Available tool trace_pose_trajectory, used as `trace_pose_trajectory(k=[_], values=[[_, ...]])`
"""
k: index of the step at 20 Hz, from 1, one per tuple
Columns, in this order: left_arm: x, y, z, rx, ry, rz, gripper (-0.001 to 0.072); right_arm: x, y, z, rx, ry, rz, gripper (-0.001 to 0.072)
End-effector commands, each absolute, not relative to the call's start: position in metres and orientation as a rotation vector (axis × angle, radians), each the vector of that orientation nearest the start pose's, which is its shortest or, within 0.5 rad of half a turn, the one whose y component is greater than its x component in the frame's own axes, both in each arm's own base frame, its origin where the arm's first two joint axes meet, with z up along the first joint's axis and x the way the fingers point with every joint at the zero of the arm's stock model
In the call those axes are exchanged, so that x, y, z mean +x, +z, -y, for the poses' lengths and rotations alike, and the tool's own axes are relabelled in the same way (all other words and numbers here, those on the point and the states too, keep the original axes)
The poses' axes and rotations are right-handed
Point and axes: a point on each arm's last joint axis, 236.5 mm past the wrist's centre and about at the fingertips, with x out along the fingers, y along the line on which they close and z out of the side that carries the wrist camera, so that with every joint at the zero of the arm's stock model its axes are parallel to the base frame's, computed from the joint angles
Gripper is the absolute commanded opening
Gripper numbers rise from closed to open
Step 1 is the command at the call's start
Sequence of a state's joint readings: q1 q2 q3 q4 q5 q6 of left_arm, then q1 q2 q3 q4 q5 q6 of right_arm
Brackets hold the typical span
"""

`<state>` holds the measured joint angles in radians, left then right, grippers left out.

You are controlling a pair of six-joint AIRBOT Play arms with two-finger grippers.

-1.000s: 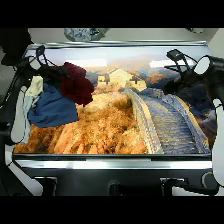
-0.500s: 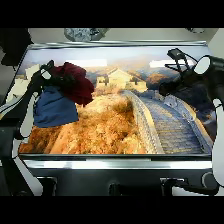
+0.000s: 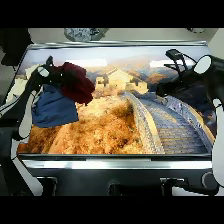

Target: Fold the shirts.

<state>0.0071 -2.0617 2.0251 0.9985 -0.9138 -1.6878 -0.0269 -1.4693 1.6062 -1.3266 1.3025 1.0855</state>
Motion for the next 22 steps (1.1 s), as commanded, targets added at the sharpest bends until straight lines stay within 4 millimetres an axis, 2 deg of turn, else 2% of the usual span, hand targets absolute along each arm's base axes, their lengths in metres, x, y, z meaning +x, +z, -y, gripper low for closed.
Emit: trace_pose_trajectory(k=[1,2,4,6,8,10,11,12,13,15,17,19,22], values=[[0.638,0.141,0.118,-0.554,-0.401,-0.647,0.0026,0.465,0.106,-0.040,-0.279,0.421,-1.007,0.0676],[0.622,0.194,0.127,-0.484,-0.463,-0.555,0.0026,0.464,0.120,-0.036,-0.299,0.402,-0.972,0.0675],[0.567,0.297,0.149,-0.377,-0.558,-0.410,0.0026,0.457,0.158,-0.027,-0.346,0.352,-0.885,0.0672],[0.488,0.387,0.176,-0.311,-0.655,-0.282,0.0026,0.436,0.203,-0.016,-0.405,0.292,-0.802,0.0671],[0.413,0.450,0.198,-0.270,-0.735,-0.158,0.0026,0.403,0.245,-0.011,-0.436,0.255,-0.733,0.0670],[0.357,0.476,0.216,-0.214,-0.792,-0.100,0.0026,0.366,0.277,-0.011,-0.441,0.240,-0.682,0.0670],[0.343,0.478,0.224,-0.176,-0.804,-0.092,0.0027,0.348,0.289,-0.012,-0.434,0.234,-0.666,0.0670],[0.337,0.474,0.231,-0.134,-0.807,-0.098,0.0026,0.330,0.298,-0.013,-0.429,0.229,-0.656,0.0670],[0.337,0.466,0.239,-0.106,-0.811,-0.113,0.0026,0.312,0.303,-0.013,-0.425,0.228,-0.656,0.0670],[0.345,0.438,0.259,-0.095,-0.840,-0.184,0.0027,0.283,0.304,-0.014,-0.407,0.228,-0.686,0.0670],[0.358,0.388,0.285,-0.088,-0.873,-0.308,0.0027,0.259,0.293,-0.014,-0.405,0.249,-0.763,0.0670],[0.366,0.325,0.315,-0.071,-0.912,-0.462,0.0027,0.242,0.277,-0.015,-0.400,0.275,-0.863,0.0671],[0.361,0.222,0.368,-0.031,-0.979,-0.696,0.0027,0.238,0.269,-0.012,-0.400,0.275,-0.910,0.0671]])
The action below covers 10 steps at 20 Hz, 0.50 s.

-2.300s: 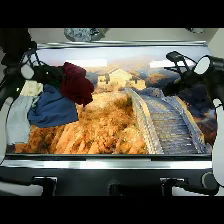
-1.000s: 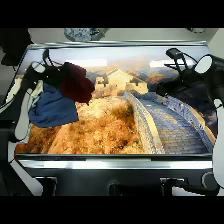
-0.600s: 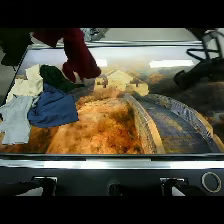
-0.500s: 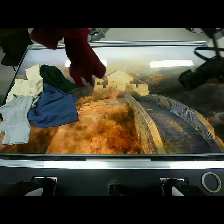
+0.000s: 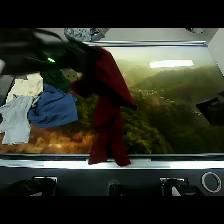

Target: Fold the shirts.

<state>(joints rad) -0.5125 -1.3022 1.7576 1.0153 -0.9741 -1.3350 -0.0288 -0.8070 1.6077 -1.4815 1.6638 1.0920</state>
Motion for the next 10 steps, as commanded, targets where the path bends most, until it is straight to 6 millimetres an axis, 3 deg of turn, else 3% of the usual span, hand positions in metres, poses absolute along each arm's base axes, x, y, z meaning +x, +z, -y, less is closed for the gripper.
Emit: trace_pose_trajectory(k=[1,4,5,6,8,10], values=[[0.353,0.187,0.388,-0.011,-1.006,-0.774,0.0027,0.240,0.268,-0.009,-0.403,0.262,-0.914,0.0671],[0.305,0.094,0.445,0.027,-1.076,-1.017,0.0056,0.254,0.265,-0.001,-0.413,0.230,-0.923,0.0671],[0.283,0.072,0.462,0.034,-1.114,-1.087,0.0309,0.263,0.263,0.000,-0.414,0.226,-0.921,0.0671],[0.262,0.058,0.472,0.047,-1.147,-1.153,0.0683,0.272,0.260,0.000,-0.412,0.226,-0.920,0.0671],[0.252,0.050,0.456,0.114,-1.124,-1.229,0.0720,0.294,0.248,0.001,-0.409,0.233,-0.948,0.0672],[0.280,0.054,0.396,0.262,-1.001,-1.246,0.0720,0.315,0.222,-0.001,-0.395,0.262,-1.025,0.0672]])
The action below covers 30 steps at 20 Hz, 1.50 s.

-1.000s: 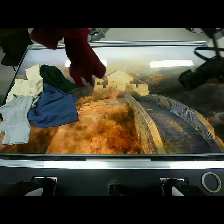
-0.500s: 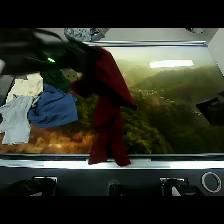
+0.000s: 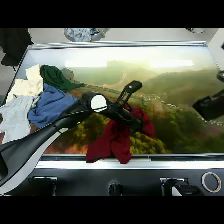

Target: Fold the shirts.

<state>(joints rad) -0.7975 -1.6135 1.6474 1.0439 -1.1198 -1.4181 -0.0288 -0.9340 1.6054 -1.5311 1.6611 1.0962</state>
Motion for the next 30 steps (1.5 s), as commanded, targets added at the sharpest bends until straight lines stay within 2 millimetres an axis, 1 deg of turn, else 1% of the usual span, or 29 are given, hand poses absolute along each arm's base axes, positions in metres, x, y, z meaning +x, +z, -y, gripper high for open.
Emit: trace_pose_trajectory(k=[1,2,3,4,5,6,7,8,9,10,11,12,14,17,19,20,21,22,23,25,28,29,30], values=[[0.302,0.058,0.354,0.317,-0.892,-1.258,0.0720,0.324,0.199,-0.008,-0.377,0.308,-1.081,0.0672],[0.316,0.063,0.315,0.324,-0.785,-1.297,0.0720,0.328,0.174,-0.018,-0.361,0.376,-1.141,0.0672],[0.324,0.067,0.278,0.305,-0.716,-1.347,0.0720,0.329,0.142,-0.030,-0.338,0.464,-1.214,0.0673],[0.327,0.068,0.253,0.260,-0.672,-1.383,0.0720,0.327,0.113,-0.042,-0.305,0.540,-1.279,0.0680],[0.323,0.063,0.234,0.193,-0.649,-1.419,0.0720,0.322,0.082,-0.054,-0.259,0.616,-1.342,0.0692],[0.311,0.053,0.222,0.129,-0.642,-1.467,0.0720,0.316,0.057,-0.066,-0.207,0.677,-1.391,0.0696],[0.294,0.037,0.213,0.076,-0.643,-1.521,0.0720,0.306,0.033,-0.078,-0.152,0.739,-1.443,0.0704],[0.271,0.014,0.206,0.031,-0.640,-1.579,0.0720,0.297,0.014,-0.086,-0.107,0.788,-1.486,0.0711],[0.247,-0.011,0.202,-0.006,-0.638,-1.631,0.0720,0.288,-0.001,-0.090,-0.087,0.823,-1.521,0.0711],[0.226,-0.032,0.201,-0.054,-0.628,-1.671,0.0720,0.281,-0.014,-0.089,-0.085,0.837,-1.549,0.0711],[0.208,-0.050,0.205,-0.125,-0.625,-1.706,0.0720,0.277,-0.026,-0.085,-0.091,0.824,-1.571,0.0711],[0.195,-0.062,0.214,-0.186,-0.644,-1.722,0.0720,0.276,-0.035,-0.081,-0.106,0.802,-1.579,0.0710],[0.187,-0.078,0.230,-0.259,-0.658,-1.705,0.0720,0.276,-0.045,-0.072,-0.129,0.760,-1.587,0.0711],[0.183,-0.091,0.242,-0.216,-0.682,-1.689,0.0720,0.275,-0.056,-0.070,-0.125,0.732,-1.589,0.0713],[0.179,-0.097,0.248,-0.200,-0.690,-1.693,0.0719,0.277,-0.062,-0.072,-0.114,0.723,-1.574,0.0713],[0.177,-0.098,0.250,-0.193,-0.695,-1.697,0.0661,0.279,-0.064,-0.073,-0.107,0.717,-1.564,0.0713],[0.175,-0.099,0.252,-0.186,-0.701,-1.698,0.0450,0.280,-0.067,-0.073,-0.105,0.712,-1.558,0.0713],[0.174,-0.099,0.253,-0.183,-0.703,-1.699,0.0192,0.280,-0.071,-0.073,-0.099,0.711,-1.565,0.0713],[0.174,-0.098,0.253,-0.187,-0.705,-1.699,0.0047,0.279,-0.074,-0.074,-0.088,0.713,-1.574,0.0712],[0.175,-0.096,0.254,-0.187,-0.707,-1.692,0.0029,0.277,-0.085,-0.076,-0.065,0.713,-1.604,0.0710],[0.176,-0.091,0.255,-0.188,-0.715,-1.675,0.0029,0.289,-0.099,-0.076,-0.041,0.673,-1.589,0.0696],[0.177,-0.089,0.255,-0.188,-0.718,-1.666,0.0029,0.296,-0.101,-0.075,-0.031,0.641,-1.574,0.0675],[0.178,-0.086,0.255,-0.188,-0.722,-1.657,0.0029,0.303,-0.103,-0.074,-0.017,0.605,-1.555,0.0615]])
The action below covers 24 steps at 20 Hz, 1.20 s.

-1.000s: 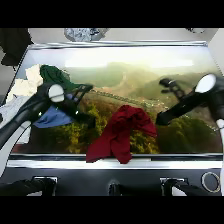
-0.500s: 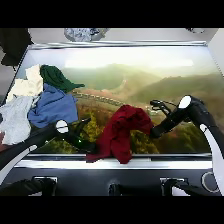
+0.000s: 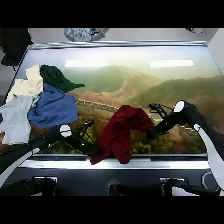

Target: Fold the shirts.

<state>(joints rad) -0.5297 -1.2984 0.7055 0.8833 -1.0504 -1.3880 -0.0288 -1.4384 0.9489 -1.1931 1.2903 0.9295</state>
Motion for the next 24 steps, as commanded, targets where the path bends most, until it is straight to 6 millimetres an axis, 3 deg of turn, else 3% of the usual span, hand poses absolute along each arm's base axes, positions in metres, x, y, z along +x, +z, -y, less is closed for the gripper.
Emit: trace_pose_trajectory(k=[1,2,3,5,9,11,13,15,16,17,18,20,21,22,23,24], values=[[0.178,-0.084,0.256,-0.188,-0.726,-1.649,0.0029,0.308,-0.103,-0.073,0.004,0.570,-1.546,0.0510],[0.179,-0.082,0.256,-0.188,-0.729,-1.641,0.0029,0.310,-0.104,-0.073,0.026,0.542,-1.549,0.0376],[0.179,-0.081,0.256,-0.189,-0.730,-1.638,0.0029,0.309,-0.104,-0.073,0.043,0.526,-1.555,0.0344],[0.180,-0.080,0.256,-0.189,-0.731,-1.636,0.0029,0.307,-0.103,-0.073,0.038,0.534,-1.564,0.0036],[0.191,-0.063,0.259,-0.110,-0.800,-1.575,0.0028,0.313,-0.082,-0.071,-0.057,0.598,-1.490,0.0035],[0.209,-0.035,0.261,0.010,-0.878,-1.480,0.0027,0.335,-0.048,-0.063,-0.141,0.573,-1.369,0.0035],[0.238,0.003,0.249,0.178,-0.874,-1.362,0.0027,0.368,0.011,-0.043,-0.277,0.492,-1.190,0.0035],[0.288,0.075,0.229,0.288,-0.777,-1.165,0.0027,0.396,0.095,-0.018,-0.429,0.371,-0.980,0.0035],[0.317,0.131,0.215,0.289,-0.701,-1.023,0.0027,0.404,0.146,-0.007,-0.492,0.303,-0.861,0.0036],[0.341,0.199,0.200,0.255,-0.624,-0.855,0.0027,0.404,0.205,0.002,-0.540,0.236,-0.728,0.0036],[0.353,0.268,0.182,0.207,-0.558,-0.693,0.0027,0.396,0.266,0.005,-0.567,0.180,-0.587,0.0036],[0.347,0.411,0.145,0.051,-0.450,-0.354,0.0027,0.360,0.371,0.001,-0.578,0.109,-0.324,0.0036],[0.326,0.471,0.133,0.017,-0.435,-0.195,0.0027,0.332,0.418,-0.004,-0.575,0.088,-0.197,0.0036],[0.305,0.512,0.126,0.004,-0.437,-0.074,0.0027,0.304,0.452,-0.005,-0.578,0.062,-0.102,0.0036],[0.284,0.542,0.122,-0.013,-0.446,0.024,0.0027,0.280,0.472,-0.005,-0.581,0.043,-0.044,0.0036],[0.270,0.556,0.117,-0.022,-0.441,0.082,0.0027,0.260,0.483,-0.002,-0.590,0.015,-0.014,0.0037]])
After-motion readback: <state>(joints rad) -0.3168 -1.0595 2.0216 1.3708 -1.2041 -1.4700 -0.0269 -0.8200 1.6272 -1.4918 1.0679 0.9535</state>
